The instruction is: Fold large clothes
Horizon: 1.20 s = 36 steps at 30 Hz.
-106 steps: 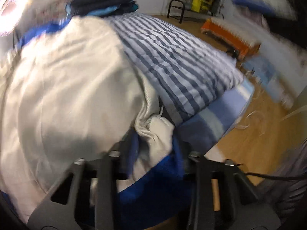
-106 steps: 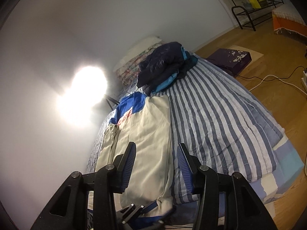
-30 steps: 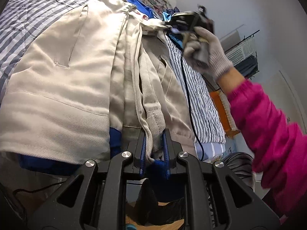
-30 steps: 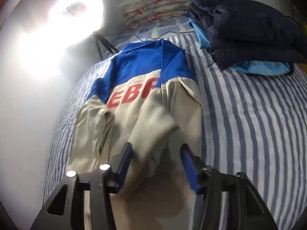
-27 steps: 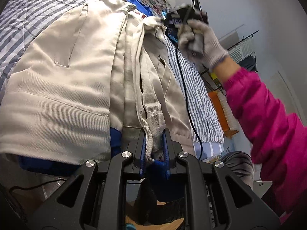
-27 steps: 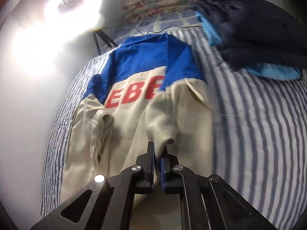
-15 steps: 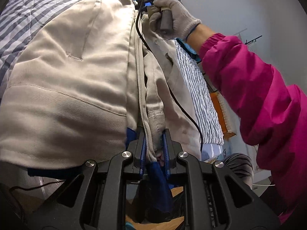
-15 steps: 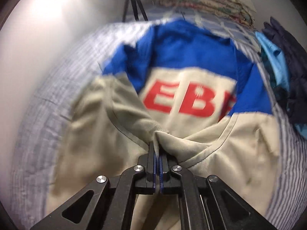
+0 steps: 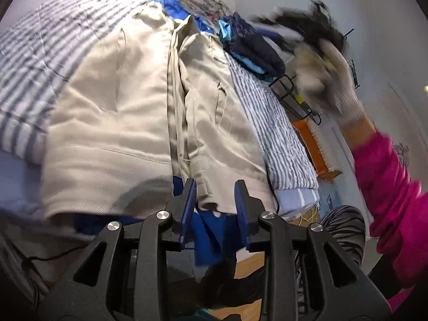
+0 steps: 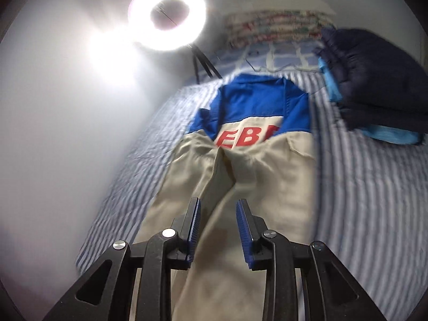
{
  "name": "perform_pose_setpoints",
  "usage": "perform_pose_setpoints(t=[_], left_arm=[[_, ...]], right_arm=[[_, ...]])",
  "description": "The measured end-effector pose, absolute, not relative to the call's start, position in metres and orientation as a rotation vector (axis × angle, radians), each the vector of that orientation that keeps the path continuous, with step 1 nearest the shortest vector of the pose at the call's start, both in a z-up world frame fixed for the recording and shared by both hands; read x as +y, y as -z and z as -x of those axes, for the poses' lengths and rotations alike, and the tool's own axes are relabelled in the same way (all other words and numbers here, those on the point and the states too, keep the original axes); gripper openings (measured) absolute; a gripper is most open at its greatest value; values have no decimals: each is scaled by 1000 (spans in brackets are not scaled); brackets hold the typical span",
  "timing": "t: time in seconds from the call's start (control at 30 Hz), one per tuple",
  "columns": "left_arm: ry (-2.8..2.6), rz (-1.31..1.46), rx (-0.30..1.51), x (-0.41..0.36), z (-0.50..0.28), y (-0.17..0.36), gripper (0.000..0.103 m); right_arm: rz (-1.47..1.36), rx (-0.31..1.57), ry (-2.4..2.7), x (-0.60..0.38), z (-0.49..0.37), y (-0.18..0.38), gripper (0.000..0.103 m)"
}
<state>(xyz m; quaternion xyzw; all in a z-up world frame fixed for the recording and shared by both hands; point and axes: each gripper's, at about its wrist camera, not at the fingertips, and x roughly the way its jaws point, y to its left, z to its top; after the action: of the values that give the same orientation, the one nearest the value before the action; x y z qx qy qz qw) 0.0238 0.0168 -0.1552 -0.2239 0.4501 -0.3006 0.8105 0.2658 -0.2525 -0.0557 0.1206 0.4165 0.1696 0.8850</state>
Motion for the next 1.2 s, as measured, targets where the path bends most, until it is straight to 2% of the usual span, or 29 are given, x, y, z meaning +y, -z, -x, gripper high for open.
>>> perform_pose_setpoints(t=[0.17,0.3,0.33,0.37,0.43,0.5,0.67,0.83,0.9,0.93,1.1,1.17,1.2], left_arm=[[590,493,917,54,-15,131,31],[500,475,864,84,-14,110,45],[483,484,858,91,-17,107,51],[466,497,858,99,-20,105,54],[437,520,873,108,-32,107,64],[407,501,896,112,-46,112,67],[298,516,1006,116,-78,136,68],[258,415,1127,100,-97,167,67],[252,361,1173,91,-100,180,67],[252,339,1179,87,-99,184,67],[330,324,1165,79,-91,186,67],[384,394,1204,82,-91,191,67],[415,426,1225,81,-90,193,64]], right_arm=[[-282,820,-373,-297,-165,25,30],[-318,816,-362,-324,-106,27,35],[-330,822,-349,-330,-90,32,40],[-344,829,-339,-333,-78,39,50],[-360,860,-327,-335,-59,56,60],[-373,912,-328,-330,-46,82,60],[-458,1060,-342,-310,-36,155,59],[-421,1154,-358,-284,-39,190,57],[-378,1154,-376,-274,-40,195,47],[-350,1159,-389,-268,-42,197,38],[-323,1153,-394,-259,-47,201,41],[-389,1147,-422,-263,-45,203,51],[-432,1147,-437,-267,-44,205,53]])
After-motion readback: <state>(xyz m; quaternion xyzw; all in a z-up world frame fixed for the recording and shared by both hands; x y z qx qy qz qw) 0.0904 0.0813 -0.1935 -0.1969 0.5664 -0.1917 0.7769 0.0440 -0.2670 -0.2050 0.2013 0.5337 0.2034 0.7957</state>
